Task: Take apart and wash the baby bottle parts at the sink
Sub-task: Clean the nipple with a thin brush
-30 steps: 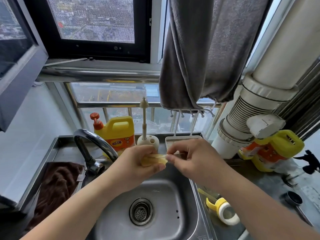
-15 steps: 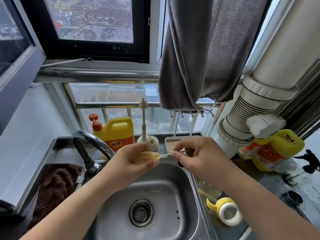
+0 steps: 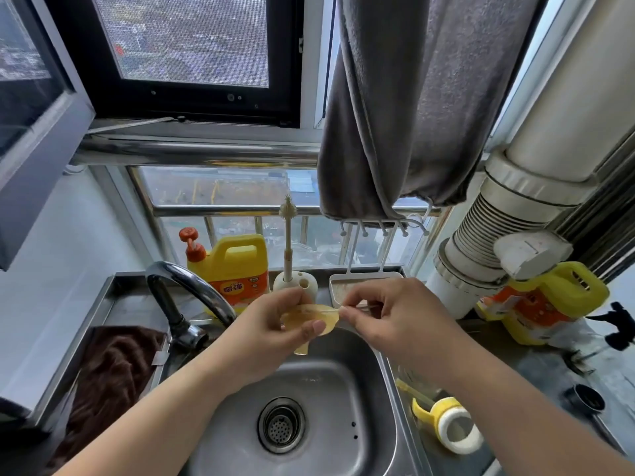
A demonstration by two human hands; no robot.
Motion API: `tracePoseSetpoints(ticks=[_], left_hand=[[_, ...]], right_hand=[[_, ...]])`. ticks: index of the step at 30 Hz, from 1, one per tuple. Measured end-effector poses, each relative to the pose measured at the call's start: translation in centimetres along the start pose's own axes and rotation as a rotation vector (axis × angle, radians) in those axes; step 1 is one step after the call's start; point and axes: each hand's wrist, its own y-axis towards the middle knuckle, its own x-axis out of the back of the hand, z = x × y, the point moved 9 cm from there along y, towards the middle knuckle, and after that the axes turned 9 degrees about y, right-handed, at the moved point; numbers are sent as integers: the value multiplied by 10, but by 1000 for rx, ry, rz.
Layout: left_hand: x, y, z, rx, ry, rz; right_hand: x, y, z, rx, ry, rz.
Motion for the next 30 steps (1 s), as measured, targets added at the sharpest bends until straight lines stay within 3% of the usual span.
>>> tracePoseSetpoints(ticks=[15,21,30], left_hand=[[8,6,6,70,-252,-52],[0,6,-12,-5,-187,-22],[-2,6,-12,18,-36,8]], right_hand=[[6,0,-11,-13,171,-33],[-5,1,0,5,39,31],[-4,1,3,16,-11,50]])
